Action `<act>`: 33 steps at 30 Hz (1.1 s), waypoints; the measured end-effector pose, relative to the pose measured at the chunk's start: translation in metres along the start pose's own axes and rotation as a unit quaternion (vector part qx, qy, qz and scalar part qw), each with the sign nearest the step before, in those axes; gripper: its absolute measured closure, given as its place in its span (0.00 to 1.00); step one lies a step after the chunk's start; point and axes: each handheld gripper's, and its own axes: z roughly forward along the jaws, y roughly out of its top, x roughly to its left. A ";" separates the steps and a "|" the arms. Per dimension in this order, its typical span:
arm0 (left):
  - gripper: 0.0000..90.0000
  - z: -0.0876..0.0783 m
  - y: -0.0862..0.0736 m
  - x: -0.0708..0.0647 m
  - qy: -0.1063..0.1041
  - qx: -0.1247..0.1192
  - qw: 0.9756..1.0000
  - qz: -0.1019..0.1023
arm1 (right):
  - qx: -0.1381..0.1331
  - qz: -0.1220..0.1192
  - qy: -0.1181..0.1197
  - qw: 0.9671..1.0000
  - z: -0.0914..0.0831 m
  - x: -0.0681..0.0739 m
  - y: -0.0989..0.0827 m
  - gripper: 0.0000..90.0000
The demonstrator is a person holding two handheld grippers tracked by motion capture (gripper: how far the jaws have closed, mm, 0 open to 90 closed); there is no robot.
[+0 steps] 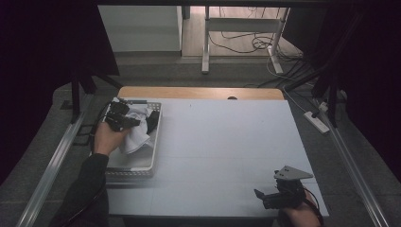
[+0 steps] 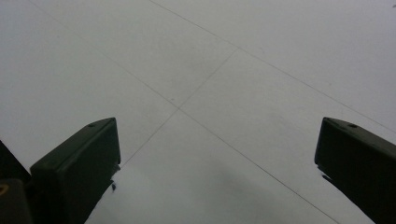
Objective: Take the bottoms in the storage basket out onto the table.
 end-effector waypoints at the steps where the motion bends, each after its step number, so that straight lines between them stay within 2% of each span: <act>1: 0.90 0.005 0.003 0.001 -0.002 0.005 1.000 -0.003 | 0.000 0.000 0.000 1.000 0.000 0.000 0.000 0.01; 5: 0.88 0.021 0.012 0.007 -0.012 0.024 1.000 -0.011 | 0.000 -0.001 0.001 1.000 0.000 0.000 0.000 0.01; 7: 0.84 0.028 0.015 0.010 -0.023 0.023 0.999 -0.018 | 0.001 -0.002 0.001 1.000 0.000 0.000 0.000 0.01; 9: 0.73 0.032 0.017 0.012 -0.030 0.019 0.999 -0.026 | 0.001 -0.003 0.001 1.000 0.000 0.000 0.000 0.01; 11: 0.59 0.036 0.018 0.015 -0.039 0.015 0.998 -0.037 | 0.001 -0.004 0.002 1.000 0.000 0.000 0.000 0.01; 12: 0.48 0.039 0.018 0.016 -0.041 0.015 0.998 -0.041 | 0.001 -0.005 0.002 1.000 0.000 0.001 0.000 0.01; 13: 0.48 0.042 0.019 0.016 -0.042 0.018 0.998 -0.041 | 0.001 -0.005 0.002 1.000 0.000 0.001 0.000 0.01; 16: 0.35 0.051 0.019 0.016 -0.045 0.028 0.998 -0.038 | 0.002 -0.008 0.002 1.000 0.000 0.001 0.000 0.01; 18: 0.27 0.056 0.020 0.014 -0.035 0.032 0.998 -0.031 | 0.002 -0.009 0.002 1.000 0.000 0.001 0.000 0.01; 22: 0.19 0.066 0.022 0.008 -0.014 0.047 0.999 -0.010 | 0.004 -0.012 0.002 1.000 0.000 0.001 0.000 0.01; 25: 0.21 0.072 0.023 0.001 0.023 0.061 0.998 0.018 | 0.004 -0.013 0.002 1.000 0.000 0.002 0.000 0.01; 28: 0.32 0.072 0.023 -0.003 0.056 0.070 0.995 0.041 | 0.004 -0.015 0.002 1.000 0.000 0.002 0.000 0.01; 29: 0.37 0.073 0.022 -0.003 0.062 0.070 0.994 0.047 | 0.003 -0.015 0.002 1.000 0.000 0.002 0.000 0.01; 31: 0.39 0.073 0.022 -0.004 0.069 0.071 0.994 0.052 | 0.003 -0.016 0.001 1.000 0.001 0.002 0.000 0.01; 33: 0.43 0.074 0.021 -0.008 0.082 0.075 0.992 0.066 | 0.005 -0.018 0.001 1.000 0.001 0.003 0.000 0.01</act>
